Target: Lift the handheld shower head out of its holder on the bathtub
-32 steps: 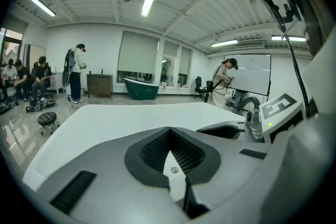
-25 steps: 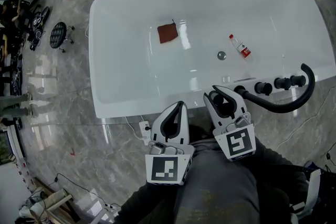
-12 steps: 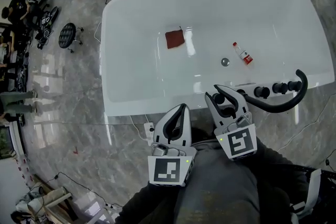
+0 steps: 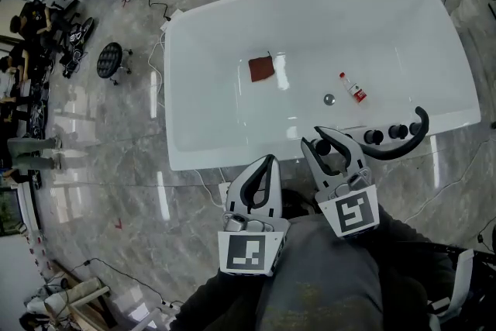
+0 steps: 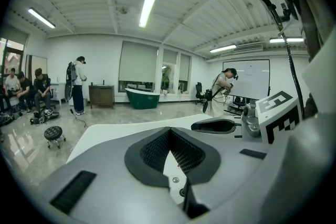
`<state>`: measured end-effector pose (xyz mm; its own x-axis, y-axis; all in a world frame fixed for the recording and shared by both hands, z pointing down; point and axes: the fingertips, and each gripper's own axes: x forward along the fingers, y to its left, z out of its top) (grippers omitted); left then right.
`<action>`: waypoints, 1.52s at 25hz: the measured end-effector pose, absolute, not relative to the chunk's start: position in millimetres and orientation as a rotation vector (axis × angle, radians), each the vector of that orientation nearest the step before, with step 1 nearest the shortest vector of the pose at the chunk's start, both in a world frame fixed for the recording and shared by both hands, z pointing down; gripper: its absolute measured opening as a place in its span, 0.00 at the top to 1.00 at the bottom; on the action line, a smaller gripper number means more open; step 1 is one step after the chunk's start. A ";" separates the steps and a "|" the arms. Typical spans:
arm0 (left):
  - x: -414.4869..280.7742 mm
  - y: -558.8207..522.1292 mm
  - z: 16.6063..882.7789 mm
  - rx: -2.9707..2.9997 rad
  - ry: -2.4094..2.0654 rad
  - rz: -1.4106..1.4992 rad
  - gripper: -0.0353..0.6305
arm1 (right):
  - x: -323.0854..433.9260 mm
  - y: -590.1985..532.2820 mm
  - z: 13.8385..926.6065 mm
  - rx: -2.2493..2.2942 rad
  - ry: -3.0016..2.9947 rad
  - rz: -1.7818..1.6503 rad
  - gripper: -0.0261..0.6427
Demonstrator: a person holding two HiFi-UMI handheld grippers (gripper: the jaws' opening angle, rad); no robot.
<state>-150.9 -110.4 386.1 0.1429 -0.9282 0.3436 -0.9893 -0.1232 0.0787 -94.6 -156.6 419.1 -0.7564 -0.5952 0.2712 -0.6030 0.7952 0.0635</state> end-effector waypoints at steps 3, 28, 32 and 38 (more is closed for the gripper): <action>-148.3 -108.0 375.1 2.141 -1.868 0.294 0.94 | -92.9 -155.4 405.5 0.927 -2.717 0.023 0.79; -158.8 -69.7 339.8 2.225 -1.986 0.180 0.94 | -103.5 -122.5 355.5 0.890 -2.784 -0.128 0.79; -155.3 -53.4 336.8 2.248 -1.995 0.126 0.94 | -92.6 -105.0 370.1 0.880 -2.697 -0.121 0.79; -161.3 -68.1 313.9 2.229 -2.014 0.146 0.94 | -111.7 -122.1 333.3 0.880 -2.819 -0.160 0.79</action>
